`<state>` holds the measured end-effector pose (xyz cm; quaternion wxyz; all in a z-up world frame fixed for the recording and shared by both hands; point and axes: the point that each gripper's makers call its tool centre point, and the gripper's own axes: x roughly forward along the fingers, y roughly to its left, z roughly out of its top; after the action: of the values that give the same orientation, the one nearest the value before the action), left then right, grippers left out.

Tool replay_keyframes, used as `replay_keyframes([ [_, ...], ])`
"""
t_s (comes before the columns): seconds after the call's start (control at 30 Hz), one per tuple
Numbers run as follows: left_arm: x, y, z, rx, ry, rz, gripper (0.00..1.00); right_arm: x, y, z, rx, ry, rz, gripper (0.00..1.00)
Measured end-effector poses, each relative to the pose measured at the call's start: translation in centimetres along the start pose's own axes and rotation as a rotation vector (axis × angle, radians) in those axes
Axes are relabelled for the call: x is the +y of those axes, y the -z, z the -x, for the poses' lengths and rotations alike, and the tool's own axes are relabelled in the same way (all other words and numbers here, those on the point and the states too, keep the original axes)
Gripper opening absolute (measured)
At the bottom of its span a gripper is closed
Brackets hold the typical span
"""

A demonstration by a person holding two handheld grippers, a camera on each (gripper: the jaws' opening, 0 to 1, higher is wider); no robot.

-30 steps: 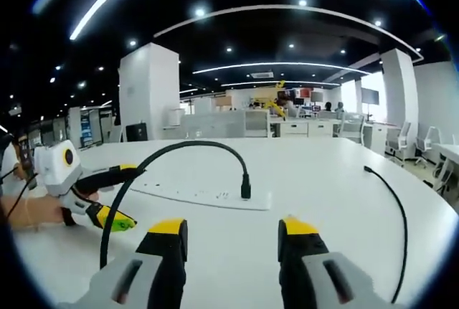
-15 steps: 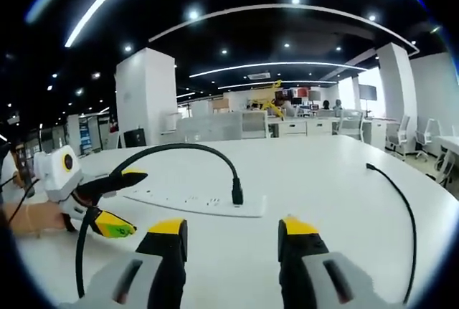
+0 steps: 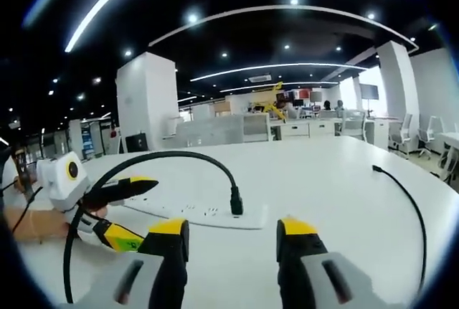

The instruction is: Locate the USB plug end of the data cable currently connected to the USB port on the desk. Grip the plug, withdraw it from the port, and place it onto the desktop.

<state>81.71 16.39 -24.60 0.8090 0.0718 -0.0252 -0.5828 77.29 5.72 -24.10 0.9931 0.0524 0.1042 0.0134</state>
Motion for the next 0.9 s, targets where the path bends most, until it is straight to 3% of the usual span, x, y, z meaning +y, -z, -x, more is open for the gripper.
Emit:
replay_keyframes([
  [0.5, 0.2, 0.3, -1.6, 0.013, -0.02, -0.006, 0.76, 0.3, -0.1, -2.0, 0.007, -0.026, 0.019, 0.49],
  [0.63, 0.2, -0.2, -2.0, -0.017, -0.021, 0.015, 0.77, 0.4, -0.2, -2.4, 0.003, -0.029, 0.017, 0.49],
  [0.9, 0.1, 0.2, -2.7, 0.006, -0.01, 0.01, 0.78, 0.6, -0.9, -3.4, -0.014, -0.029, 0.013, 0.49],
])
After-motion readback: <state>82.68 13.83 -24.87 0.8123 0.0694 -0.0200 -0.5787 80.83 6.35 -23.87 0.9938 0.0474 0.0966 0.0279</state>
